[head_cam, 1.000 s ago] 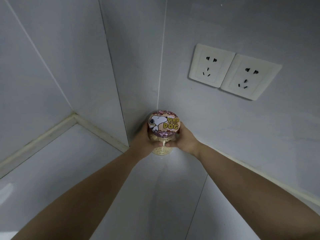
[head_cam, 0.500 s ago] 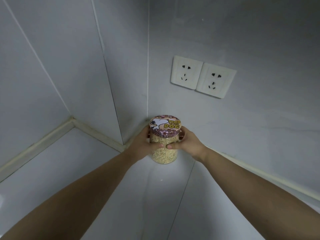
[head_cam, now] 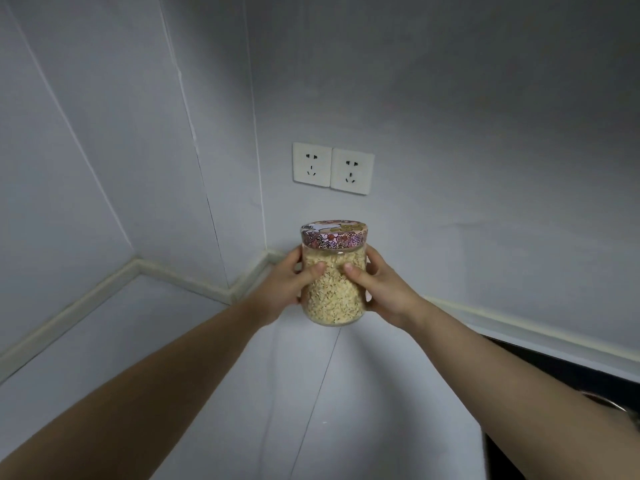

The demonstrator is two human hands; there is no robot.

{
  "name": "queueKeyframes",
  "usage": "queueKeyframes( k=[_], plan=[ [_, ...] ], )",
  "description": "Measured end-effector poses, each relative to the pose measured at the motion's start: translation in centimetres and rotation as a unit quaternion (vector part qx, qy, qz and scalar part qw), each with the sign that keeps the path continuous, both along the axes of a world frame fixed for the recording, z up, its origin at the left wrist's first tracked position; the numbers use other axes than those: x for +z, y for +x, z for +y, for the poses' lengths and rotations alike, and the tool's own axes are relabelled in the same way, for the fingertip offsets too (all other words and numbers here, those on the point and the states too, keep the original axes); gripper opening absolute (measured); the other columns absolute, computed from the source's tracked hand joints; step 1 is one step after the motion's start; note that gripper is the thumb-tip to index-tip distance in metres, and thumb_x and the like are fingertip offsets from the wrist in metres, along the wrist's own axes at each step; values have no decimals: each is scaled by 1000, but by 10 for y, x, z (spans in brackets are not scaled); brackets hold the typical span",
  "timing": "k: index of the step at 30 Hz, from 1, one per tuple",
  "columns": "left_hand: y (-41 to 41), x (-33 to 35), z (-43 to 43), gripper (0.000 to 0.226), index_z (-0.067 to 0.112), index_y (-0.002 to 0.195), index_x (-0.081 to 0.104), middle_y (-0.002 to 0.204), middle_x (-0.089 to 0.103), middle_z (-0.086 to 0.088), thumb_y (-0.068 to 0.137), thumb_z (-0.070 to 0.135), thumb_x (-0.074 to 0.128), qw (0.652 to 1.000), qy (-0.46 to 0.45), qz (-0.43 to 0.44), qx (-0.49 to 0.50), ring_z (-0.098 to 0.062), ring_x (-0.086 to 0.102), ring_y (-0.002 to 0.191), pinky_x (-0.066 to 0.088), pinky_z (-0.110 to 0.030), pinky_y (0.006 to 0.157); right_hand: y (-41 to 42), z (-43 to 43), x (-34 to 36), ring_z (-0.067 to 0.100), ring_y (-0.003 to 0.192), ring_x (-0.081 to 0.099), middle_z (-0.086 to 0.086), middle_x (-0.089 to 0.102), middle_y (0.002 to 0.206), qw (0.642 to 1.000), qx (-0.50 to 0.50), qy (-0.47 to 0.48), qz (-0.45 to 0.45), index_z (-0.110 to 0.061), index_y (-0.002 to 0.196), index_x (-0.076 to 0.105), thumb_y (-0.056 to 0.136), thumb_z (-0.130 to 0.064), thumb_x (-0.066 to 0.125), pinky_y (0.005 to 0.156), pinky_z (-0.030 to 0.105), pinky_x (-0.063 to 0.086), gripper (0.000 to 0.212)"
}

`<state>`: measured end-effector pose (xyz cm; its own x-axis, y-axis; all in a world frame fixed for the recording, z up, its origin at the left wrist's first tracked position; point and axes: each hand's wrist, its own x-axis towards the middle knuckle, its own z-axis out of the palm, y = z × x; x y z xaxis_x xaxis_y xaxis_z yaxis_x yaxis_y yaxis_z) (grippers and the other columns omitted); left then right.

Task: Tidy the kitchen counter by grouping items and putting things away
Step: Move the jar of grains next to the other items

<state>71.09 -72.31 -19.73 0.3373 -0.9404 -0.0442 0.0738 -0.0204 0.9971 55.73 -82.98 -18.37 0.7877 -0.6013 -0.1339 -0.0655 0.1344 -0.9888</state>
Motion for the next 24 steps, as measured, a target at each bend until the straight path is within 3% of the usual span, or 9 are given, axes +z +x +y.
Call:
queueKeyframes(
  k=[4,7,10,14,19,22,24],
  plan=[
    [-35,15,8,47,34,136,36,126,56,15,91,40,48,999,14,11,-32,-4,56,110,54,-44,83,-34,21,7,12,106,60,2,57,125,999,-34,4,-12,-33,133,41,82,-34,65,78,41,54,57],
    [-65,22,11,50,36,138,31,126,54,15,90,43,45,999,18,12,-38,-7,54,114,52,-43,86,-62,32,14,7,101,62,-4,59,120,998,-54,-7,-23,-31,134,41,90,-27,59,70,31,53,47],
    [-94,26,14,47,33,139,31,124,55,15,93,40,44,999,12,15,-46,-3,56,109,54,-36,80,-92,40,20,7,99,62,-6,62,115,998,-65,-14,-23,-31,131,43,92,-28,57,71,33,53,42],
    [-132,31,14,64,32,136,35,127,57,12,78,54,50,997,25,13,-69,-7,57,112,53,-46,86,-134,47,25,11,104,63,-6,65,115,996,-85,-20,-19,-31,128,46,90,-33,58,81,44,54,40],
    [-186,34,7,67,33,132,42,127,60,9,72,61,52,995,45,20,-82,-12,58,113,51,-51,89,-190,53,28,12,98,64,-1,65,112,991,-130,-18,-10,-26,129,44,90,-34,59,76,41,55,43],
    [-227,32,2,65,32,129,45,126,61,7,71,61,52,994,48,29,-91,-15,59,113,50,-52,90,-231,54,28,16,97,65,2,66,111,991,-131,-17,16,-23,111,53,89,-33,60,82,46,55,25],
    [-269,34,-4,66,31,128,45,124,63,6,70,62,52,993,52,27,-102,-17,60,112,50,-52,90,-274,53,29,7,81,67,-3,68,96,990,-131,-29,31,-22,97,54,89,-24,62,69,31,56,12]
  ],
)
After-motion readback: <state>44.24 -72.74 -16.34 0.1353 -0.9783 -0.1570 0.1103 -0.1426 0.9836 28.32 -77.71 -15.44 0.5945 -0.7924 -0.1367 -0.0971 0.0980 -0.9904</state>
